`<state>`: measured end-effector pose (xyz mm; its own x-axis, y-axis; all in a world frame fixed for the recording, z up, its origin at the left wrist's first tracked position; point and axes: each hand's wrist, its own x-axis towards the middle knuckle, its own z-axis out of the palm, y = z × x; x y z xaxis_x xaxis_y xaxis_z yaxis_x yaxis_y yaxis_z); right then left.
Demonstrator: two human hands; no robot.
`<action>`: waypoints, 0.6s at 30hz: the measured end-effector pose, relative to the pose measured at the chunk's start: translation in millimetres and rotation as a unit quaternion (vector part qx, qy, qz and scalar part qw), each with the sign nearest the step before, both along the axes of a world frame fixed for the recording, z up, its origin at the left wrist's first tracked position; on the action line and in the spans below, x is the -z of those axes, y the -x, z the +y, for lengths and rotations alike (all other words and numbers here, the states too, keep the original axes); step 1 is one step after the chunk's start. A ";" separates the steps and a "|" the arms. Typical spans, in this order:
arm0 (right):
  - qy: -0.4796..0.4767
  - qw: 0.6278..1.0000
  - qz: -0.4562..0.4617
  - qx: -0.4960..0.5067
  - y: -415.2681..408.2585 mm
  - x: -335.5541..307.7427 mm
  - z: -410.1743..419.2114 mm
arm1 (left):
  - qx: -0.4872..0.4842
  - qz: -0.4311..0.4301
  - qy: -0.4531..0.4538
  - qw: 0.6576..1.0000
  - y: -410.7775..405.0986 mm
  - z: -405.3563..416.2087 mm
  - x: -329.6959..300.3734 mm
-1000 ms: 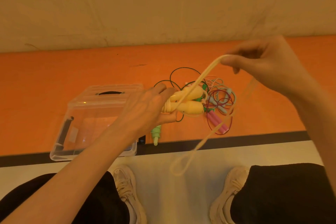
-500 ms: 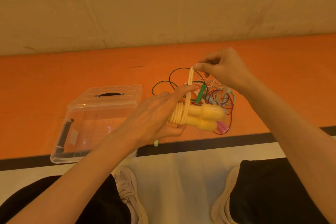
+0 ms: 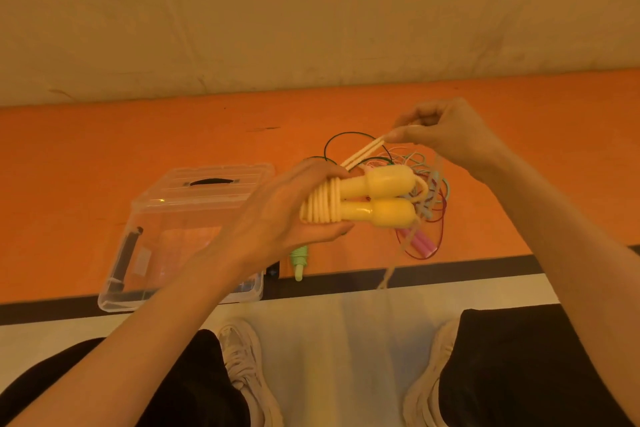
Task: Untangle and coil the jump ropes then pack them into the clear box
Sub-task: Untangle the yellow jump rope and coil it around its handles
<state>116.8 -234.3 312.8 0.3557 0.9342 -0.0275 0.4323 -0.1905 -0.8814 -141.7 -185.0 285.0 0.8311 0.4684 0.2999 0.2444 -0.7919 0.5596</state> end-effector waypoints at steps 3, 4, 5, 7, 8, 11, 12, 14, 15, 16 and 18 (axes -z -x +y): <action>0.010 0.999 0.040 -0.031 -15.1 -5.6 -7.5 | -0.017 -0.024 0.036 0.999 6.1 4.4 -4.9; 0.012 0.999 0.039 -0.031 -20.0 -6.6 -11.0 | -0.025 -0.027 0.037 0.999 7.7 5.6 -6.3; 0.016 0.999 0.026 -0.023 -23.5 -7.0 -14.9 | -0.034 -0.029 0.039 0.998 8.6 6.8 -7.4; 0.032 0.999 -0.020 -0.002 -28.0 -4.4 -21.4 | -0.042 -0.033 0.054 0.997 8.8 7.2 -8.7; 0.041 0.998 -0.041 0.002 -29.6 -1.4 -23.0 | -0.041 -0.034 0.060 0.997 7.9 6.4 -8.9; 0.084 0.992 -0.096 -0.017 -29.4 8.5 -24.5 | -0.052 -0.040 0.075 0.995 4.1 3.4 -7.8; 0.103 0.988 -0.112 -0.029 -27.5 11.2 -24.7 | -0.064 -0.044 0.081 0.994 3.6 3.9 -7.5; 0.141 0.979 -0.131 -0.071 -21.4 17.2 -26.0 | -0.092 -0.052 0.091 0.990 3.1 6.6 -7.0; 0.158 0.974 -0.129 -0.096 -16.8 20.5 -26.8 | -0.103 -0.054 0.095 0.989 2.9 8.0 -6.3; 0.176 0.970 -0.119 -0.120 -11.8 23.5 -28.0 | -0.112 -0.055 0.099 0.987 2.6 8.9 -5.4; 0.219 0.956 -0.086 -0.173 -1.5 27.9 -32.0 | -0.122 -0.047 0.093 0.987 1.9 8.8 -2.5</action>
